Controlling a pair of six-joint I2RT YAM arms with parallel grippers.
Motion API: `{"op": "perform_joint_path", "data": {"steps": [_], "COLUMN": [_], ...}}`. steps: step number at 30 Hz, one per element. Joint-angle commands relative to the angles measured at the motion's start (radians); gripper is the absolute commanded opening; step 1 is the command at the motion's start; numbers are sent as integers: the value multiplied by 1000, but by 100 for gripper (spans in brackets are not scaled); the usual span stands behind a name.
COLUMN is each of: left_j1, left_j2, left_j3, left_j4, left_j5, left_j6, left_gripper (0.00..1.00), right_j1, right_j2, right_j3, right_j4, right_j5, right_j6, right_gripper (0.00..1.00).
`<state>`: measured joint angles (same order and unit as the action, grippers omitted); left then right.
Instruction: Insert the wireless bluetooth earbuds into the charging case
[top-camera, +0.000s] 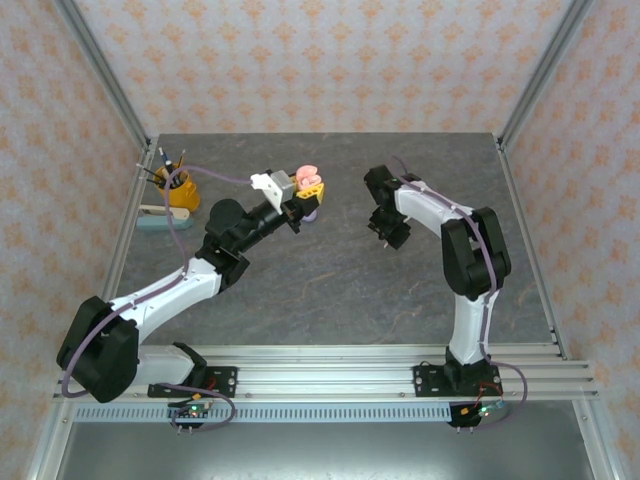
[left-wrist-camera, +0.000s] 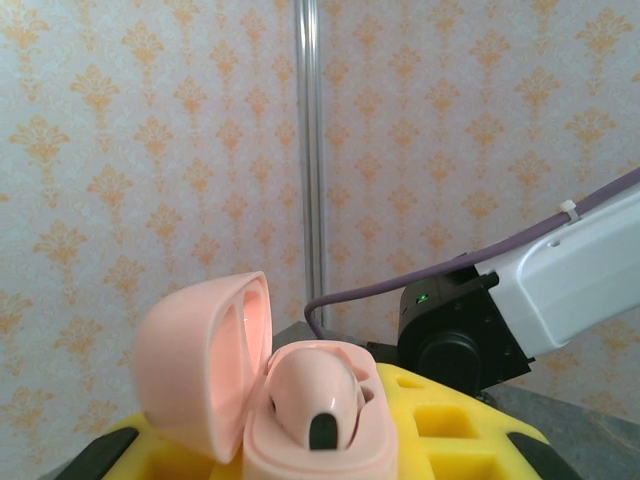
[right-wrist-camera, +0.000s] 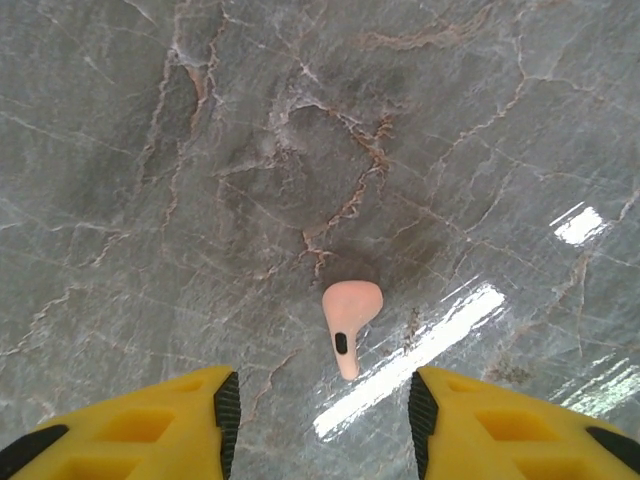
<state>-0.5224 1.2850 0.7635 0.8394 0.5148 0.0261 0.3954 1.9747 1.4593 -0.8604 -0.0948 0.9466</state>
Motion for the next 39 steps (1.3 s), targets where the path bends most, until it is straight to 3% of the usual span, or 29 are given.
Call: {"op": "perform_joint_path", "data": {"steps": [1, 21, 32, 39], "left_j1": [9, 16, 17, 18], "left_j2": [-6, 54, 53, 53], "left_j3": [-7, 16, 16, 17], "left_j4": [69, 97, 95, 96], "left_j5": [-10, -4, -6, -6], "left_j6": [-1, -20, -19, -20], "left_gripper": [0, 0, 0, 0], "right_j1": [-14, -40, -38, -39], "right_j2": [14, 66, 103, 110], "right_j3": [11, 5, 42, 46], "right_j4": [-16, 27, -11, -22], "right_j5": [11, -25, 16, 27], "right_j6": [1, -28, -58, -73], "right_gripper": [48, 43, 40, 34]}}
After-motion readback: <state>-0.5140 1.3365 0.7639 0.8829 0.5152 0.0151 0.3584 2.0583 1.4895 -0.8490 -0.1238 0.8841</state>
